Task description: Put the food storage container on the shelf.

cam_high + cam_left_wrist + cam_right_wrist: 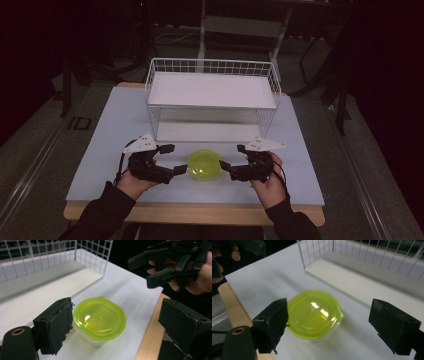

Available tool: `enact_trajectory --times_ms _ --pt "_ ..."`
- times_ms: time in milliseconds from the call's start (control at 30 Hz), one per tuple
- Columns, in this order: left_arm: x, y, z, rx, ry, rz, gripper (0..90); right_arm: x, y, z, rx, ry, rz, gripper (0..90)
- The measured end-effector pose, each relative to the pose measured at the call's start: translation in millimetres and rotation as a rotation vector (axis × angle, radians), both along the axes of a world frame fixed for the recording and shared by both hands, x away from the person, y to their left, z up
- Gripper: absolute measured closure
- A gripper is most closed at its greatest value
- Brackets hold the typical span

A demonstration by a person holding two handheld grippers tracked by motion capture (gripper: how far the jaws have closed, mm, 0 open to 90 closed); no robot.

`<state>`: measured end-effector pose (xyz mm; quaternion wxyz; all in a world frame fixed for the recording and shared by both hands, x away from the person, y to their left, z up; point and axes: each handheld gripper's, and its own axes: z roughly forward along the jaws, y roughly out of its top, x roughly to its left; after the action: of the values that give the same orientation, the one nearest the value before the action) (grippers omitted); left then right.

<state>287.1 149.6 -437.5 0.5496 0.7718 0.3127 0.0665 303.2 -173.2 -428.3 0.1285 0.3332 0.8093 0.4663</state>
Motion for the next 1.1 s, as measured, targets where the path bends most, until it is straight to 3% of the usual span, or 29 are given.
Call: enact_trajectory --times_ms 200,267,333,367,400,567,633,700,767,833,900,1033,1100 --pt "18.1 -9.0 -17.1 0.023 0.119 0.075 15.3 14.5 4.5 -13.0 0.052 0.117 -0.02 15.8" --pt "25.0 -11.2 -25.8 0.017 0.191 0.1 15.3 17.4 5.9 -17.1 0.053 0.14 -0.03 15.8" --pt "26.9 -12.0 -28.6 0.016 0.21 0.112 15.8 18.3 6.6 -19.4 0.046 0.143 -0.04 16.2" --pt "30.3 -15.1 -36.4 0.032 0.238 0.128 15.8 19.2 7.0 -21.0 0.048 0.15 -0.044 17.1" --pt "31.5 -16.3 -39.0 0.035 0.257 0.127 16.7 22.1 7.8 -25.4 0.048 0.177 -0.062 21.5" --pt "34.5 -20.4 -50.2 0.068 0.299 0.16 22.5 27.8 9.9 -36.8 0.049 0.242 -0.084 28.1" --pt "36.6 -20.5 -55.5 0.077 0.334 0.165 28.1 30.9 9.8 -42.0 0.058 0.279 -0.097 33.2" --pt "37.7 -20.2 -60.6 0.067 0.351 0.163 34.9 32.7 10.2 -46.6 0.062 0.306 -0.115 35.0" --pt "39.1 -20.4 -64.8 0.051 0.37 0.157 35.0 33.4 10.5 -48.7 0.059 0.318 -0.117 37.4" --pt "39.9 -22.0 -68.1 0.045 0.385 0.159 39.0 35.4 10.8 -53.3 0.065 0.361 -0.139 42.2" --pt "40.0 -24.7 -70.5 0.057 0.396 0.151 42.3 36.0 11.7 -55.6 0.054 0.376 -0.149 43.7" --pt "39.6 -26.4 -72.1 0.025 0.419 0.133 52.4 36.3 13.5 -60.4 0.031 0.417 -0.145 54.4" --pt "38.6 -27.1 -70.9 0.019 0.42 0.136 59.6 36.6 13.3 -61.8 0.06 0.45 -0.143 61.7"
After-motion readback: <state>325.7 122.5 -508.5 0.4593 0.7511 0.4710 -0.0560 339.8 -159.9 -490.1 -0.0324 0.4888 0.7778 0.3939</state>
